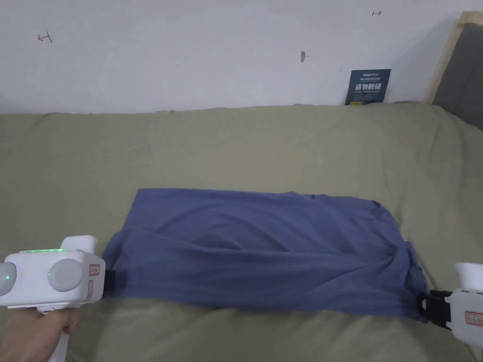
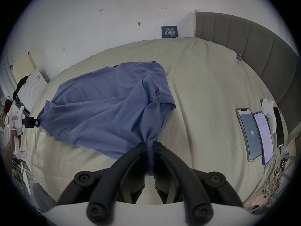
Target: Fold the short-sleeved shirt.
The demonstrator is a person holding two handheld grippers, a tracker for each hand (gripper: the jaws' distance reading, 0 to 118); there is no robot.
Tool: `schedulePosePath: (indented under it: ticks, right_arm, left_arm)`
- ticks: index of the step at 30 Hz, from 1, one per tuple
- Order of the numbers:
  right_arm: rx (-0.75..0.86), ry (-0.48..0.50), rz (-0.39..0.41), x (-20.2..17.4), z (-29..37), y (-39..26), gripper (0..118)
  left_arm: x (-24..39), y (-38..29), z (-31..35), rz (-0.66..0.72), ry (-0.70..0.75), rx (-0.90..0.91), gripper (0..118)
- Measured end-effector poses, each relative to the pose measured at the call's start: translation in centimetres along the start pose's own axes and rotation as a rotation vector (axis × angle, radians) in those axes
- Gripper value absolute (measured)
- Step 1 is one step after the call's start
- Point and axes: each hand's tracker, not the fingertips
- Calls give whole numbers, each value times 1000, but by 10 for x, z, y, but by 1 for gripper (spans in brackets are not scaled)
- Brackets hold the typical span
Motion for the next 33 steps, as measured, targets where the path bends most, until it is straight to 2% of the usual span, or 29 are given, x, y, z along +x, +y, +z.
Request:
schedulePosePath:
  ticks: [10, 14, 20, 26, 33]
  right_arm:
    - [-18, 40, 7, 1, 50, -43, 10]
    - [-54, 70, 66, 4, 65, -70, 10]
    - [-79, 86, 86, 4, 87, -100, 10]
    - [-87, 84, 57, 11, 86, -94, 10]
    - [-63, 77, 66, 14, 97, -83, 10]
  left_arm:
    - [-21, -69, 54, 39, 12, -21, 7]
    - [-32, -122, 82, 64, 9, -48, 7]
    - [-37, -181, 118, 135, -23, -52, 7]
    - [-47, -183, 113, 152, -31, -52, 7]
    - [-50, -169, 125, 148, -39, -27, 7]
